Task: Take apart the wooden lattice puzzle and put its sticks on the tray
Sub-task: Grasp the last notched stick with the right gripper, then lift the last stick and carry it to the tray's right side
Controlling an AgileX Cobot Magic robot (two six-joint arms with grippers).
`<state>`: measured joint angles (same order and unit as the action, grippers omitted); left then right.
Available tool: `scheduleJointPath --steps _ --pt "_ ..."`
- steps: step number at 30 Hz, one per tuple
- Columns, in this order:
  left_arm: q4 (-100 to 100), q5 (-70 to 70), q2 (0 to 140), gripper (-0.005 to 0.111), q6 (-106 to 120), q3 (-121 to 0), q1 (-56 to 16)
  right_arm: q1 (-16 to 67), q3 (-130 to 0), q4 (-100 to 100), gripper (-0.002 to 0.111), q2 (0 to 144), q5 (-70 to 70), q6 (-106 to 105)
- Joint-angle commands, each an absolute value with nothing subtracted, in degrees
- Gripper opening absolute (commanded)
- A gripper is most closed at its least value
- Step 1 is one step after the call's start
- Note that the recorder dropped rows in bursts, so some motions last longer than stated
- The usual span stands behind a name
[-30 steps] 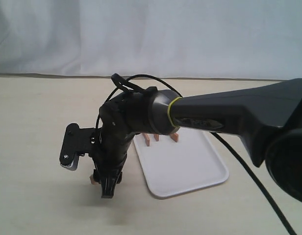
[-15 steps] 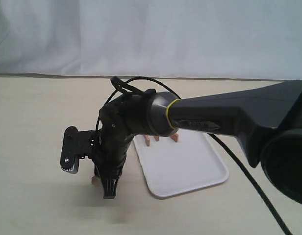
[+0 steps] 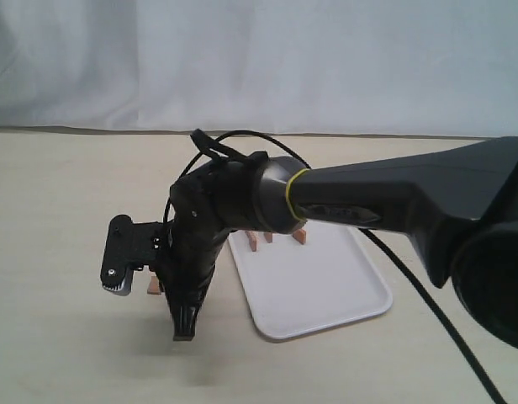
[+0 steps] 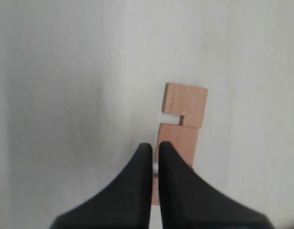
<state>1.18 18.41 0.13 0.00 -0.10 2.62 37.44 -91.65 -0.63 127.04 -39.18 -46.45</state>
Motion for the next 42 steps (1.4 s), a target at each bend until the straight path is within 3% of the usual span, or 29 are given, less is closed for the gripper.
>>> scheduleJointPath --steps 1,9,14,28,35,37,39,42 --pt "0.9 17.7 0.0 0.0 0.0 0.0 2.6 37.5 -92.0 -0.4 0.007 125.1 -37.3 -39.6" --pt "0.9 17.7 0.0 0.0 0.0 0.0 2.6 36.1 -95.2 0.0 0.048 127.0 -42.2 -33.9" --pt "0.9 17.7 0.0 0.0 0.0 0.0 2.6 34.0 -97.9 -1.1 0.048 129.1 -48.7 -33.9" --pt "0.9 17.7 0.0 0.0 0.0 0.0 2.6 33.4 -97.9 -1.3 0.048 131.6 -48.1 -35.2" --pt "0.9 17.7 0.0 0.0 0.0 0.0 2.6 33.5 -97.9 -4.3 0.045 132.0 -46.9 -38.6" --pt "0.9 17.7 0.0 0.0 0.0 0.0 2.6 33.5 -97.9 -4.0 0.035 132.0 -46.8 -38.6" --pt "0.9 17.7 0.0 0.0 0.0 0.0 2.6 33.5 -97.9 -3.4 0.008 132.0 -46.8 -38.6" --pt "0.9 17.7 0.0 0.0 0.0 0.0 2.6 33.5 -97.9 -3.9 0.005 131.2 -46.8 -38.4"
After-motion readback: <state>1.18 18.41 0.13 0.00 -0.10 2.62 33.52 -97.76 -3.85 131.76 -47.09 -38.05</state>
